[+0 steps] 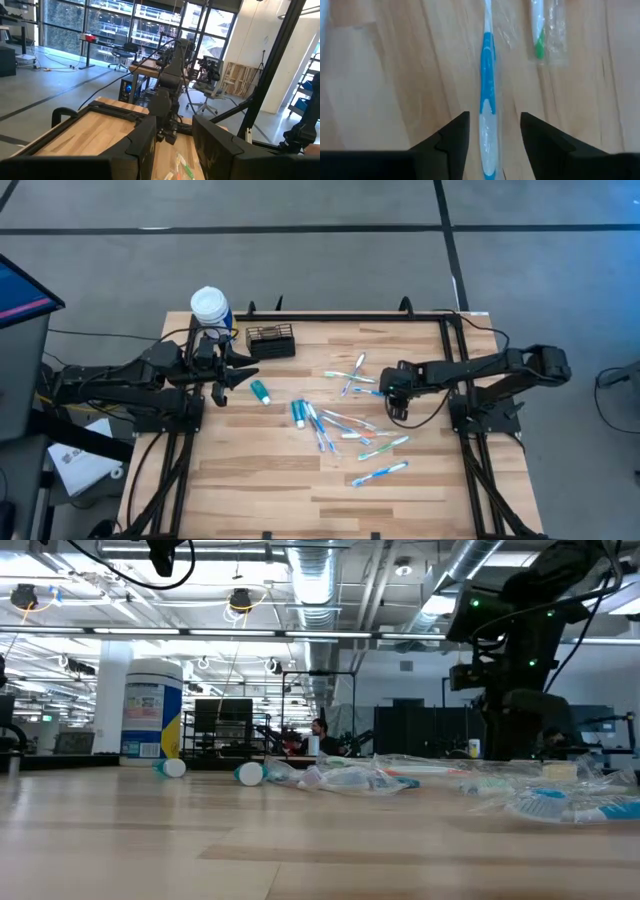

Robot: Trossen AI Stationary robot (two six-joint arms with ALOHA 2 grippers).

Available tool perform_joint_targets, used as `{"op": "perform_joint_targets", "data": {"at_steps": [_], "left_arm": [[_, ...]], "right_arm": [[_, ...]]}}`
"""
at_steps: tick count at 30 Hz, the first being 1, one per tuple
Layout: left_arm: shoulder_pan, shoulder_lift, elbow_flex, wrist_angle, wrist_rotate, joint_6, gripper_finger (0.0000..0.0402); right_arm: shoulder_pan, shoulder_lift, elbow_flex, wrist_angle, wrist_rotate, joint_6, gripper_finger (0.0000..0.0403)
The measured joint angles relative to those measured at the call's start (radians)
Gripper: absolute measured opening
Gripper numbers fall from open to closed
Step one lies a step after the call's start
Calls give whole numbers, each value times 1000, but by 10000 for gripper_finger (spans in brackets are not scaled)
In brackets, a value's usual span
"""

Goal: Pick & Place toothbrushing station
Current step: Put the blue toothbrush into the black wire organizer

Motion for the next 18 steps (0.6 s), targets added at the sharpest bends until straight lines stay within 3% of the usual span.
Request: {"op": "perform_joint_targets", "data": {"at_steps": [9, 18], "left_arm": [[0, 0, 0, 0, 2, -2, 121], [0, 0, 0, -1, 2, -2, 121]], "right_arm": [[-6, 83, 27, -19, 0, -8, 204], [-25, 115, 31, -21, -15, -19, 159]]}}
